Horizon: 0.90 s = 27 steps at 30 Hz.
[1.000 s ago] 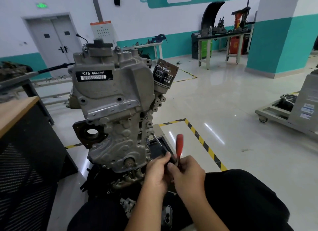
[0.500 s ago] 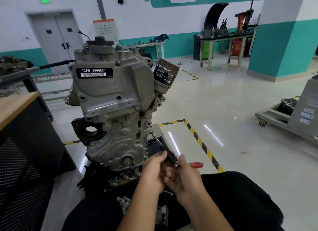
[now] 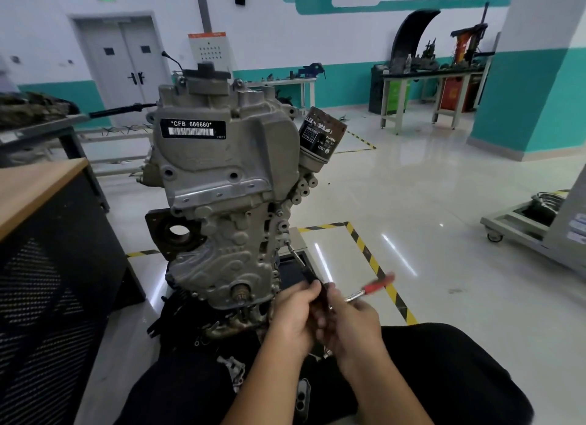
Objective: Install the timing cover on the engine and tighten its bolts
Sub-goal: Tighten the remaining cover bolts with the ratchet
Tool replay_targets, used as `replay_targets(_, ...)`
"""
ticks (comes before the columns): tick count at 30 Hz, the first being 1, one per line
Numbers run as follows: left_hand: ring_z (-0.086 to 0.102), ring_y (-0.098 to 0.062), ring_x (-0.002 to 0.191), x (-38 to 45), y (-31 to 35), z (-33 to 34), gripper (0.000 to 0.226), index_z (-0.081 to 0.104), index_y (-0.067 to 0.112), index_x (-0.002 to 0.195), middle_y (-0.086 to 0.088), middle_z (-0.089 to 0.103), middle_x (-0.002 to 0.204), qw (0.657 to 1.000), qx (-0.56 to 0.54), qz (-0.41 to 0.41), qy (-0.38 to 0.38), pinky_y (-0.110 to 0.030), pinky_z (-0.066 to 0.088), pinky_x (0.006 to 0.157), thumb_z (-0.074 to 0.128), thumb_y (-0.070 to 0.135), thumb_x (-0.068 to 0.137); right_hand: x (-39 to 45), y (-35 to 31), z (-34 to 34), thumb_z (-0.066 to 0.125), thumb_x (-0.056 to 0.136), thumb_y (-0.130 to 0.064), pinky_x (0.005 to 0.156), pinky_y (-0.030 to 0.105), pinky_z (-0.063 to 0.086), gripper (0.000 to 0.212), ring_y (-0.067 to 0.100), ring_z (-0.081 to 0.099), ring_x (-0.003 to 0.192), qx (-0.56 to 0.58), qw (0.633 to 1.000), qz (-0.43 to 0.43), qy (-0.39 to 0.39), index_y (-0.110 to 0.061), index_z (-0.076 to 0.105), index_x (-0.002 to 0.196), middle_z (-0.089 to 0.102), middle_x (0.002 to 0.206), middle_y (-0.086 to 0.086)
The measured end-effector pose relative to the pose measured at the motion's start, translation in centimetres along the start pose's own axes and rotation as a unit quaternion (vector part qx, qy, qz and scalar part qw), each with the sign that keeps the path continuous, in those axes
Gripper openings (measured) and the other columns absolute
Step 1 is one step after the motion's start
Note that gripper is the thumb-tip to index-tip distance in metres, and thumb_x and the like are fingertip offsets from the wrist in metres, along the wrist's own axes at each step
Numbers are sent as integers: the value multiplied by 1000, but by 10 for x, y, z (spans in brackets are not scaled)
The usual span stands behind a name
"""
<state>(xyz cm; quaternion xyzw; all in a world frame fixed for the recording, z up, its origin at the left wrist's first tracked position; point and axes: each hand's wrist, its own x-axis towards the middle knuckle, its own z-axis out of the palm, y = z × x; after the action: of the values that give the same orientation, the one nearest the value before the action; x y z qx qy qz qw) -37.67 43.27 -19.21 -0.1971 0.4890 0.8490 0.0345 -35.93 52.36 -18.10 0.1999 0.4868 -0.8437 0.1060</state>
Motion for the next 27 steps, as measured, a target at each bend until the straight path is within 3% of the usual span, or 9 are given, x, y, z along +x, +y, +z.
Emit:
replay_targets(2, 68, -23, 55, -2, -2, 1, 16, 70, 3, 85, -16, 74, 81, 1000, -11, 7, -1, -25, 51, 47, 61, 7, 98, 7, 5, -2, 81, 87, -27, 51, 24, 50, 19, 12, 66, 60, -131, 983, -106, 75, -20, 63, 87, 70, 74, -1)
replay_targets(5, 73, -24, 63, -1, 0, 1, 17, 77, 7, 85, -18, 77, 92, 1000, -22, -14, 2, -26, 54, 52, 65, 12, 96, 7, 12, 3, 82, 86, -31, 54, 24, 53, 21, 9, 67, 64, -123, 978, -145, 86, -21, 64, 88, 71, 77, -4)
replay_targets(6, 68, -21, 52, -2, 1, 1, 18, 76, 8, 87, -16, 76, 86, 999, -28, -31, -3, -22, 49, 44, 65, 19, 97, 5, 11, 2, 79, 89, -33, 53, 32, 57, 24, 14, 67, 58, -142, 979, -116, 88, -13, 66, 91, 72, 73, 3)
replay_targets(8, 50, -15, 33, -1, 0, -2, 19, 72, 10, 90, -9, 69, 67, 998, -27, -53, -2, -16, 37, 34, 65, 26, 97, -4, 4, 5, 68, 98, -34, 42, 29, 51, 31, 17, 57, 44, 25, 999, 22, 8, -3, 67, 100, 67, 65, 14)
replay_targets(10, 47, -16, 34, 0, -1, -3, 14, 71, 8, 91, -12, 69, 70, 999, -23, -43, 10, -17, 37, 33, 65, 19, 97, 0, 3, 3, 65, 101, -30, 39, 24, 46, 26, 15, 52, 41, 105, 992, 74, -12, -4, 68, 105, 63, 64, 14)
replay_targets(15, 72, -29, 68, 3, -2, 0, 13, 77, 2, 81, -21, 74, 89, 998, -58, -28, 25, -38, 59, 68, 69, 5, 90, 4, 10, 8, 84, 84, -25, 54, 28, 52, 23, 11, 65, 64, 3, 997, -48, 61, -20, 61, 85, 70, 78, -1)
replay_targets(19, 47, -17, 35, 5, 0, -5, 22, 72, 9, 99, -6, 66, 63, 997, -27, -66, 23, -18, 37, 35, 72, 29, 92, -2, 2, 5, 68, 99, -25, 41, 26, 49, 21, 15, 55, 44, 95, 992, 80, -31, -4, 70, 103, 67, 67, 14)
replay_targets(24, 71, -30, 74, 5, 3, -1, 13, 73, -2, 92, -20, 73, 92, 995, -87, -44, 19, -40, 60, 71, 66, 8, 94, 1, 0, 12, 82, 85, -24, 52, 18, 44, 21, 6, 63, 63, 85, 996, 13, 33, -24, 61, 87, 69, 77, -4)
replay_targets(27, 56, -21, 43, 9, 4, -5, 18, 73, 5, 95, -10, 67, 68, 998, -42, -50, 18, -25, 49, 42, 70, 24, 94, 1, -1, 7, 75, 93, -26, 42, 25, 48, 24, 16, 59, 45, 124, 990, 66, -9, -4, 65, 97, 69, 69, 13)
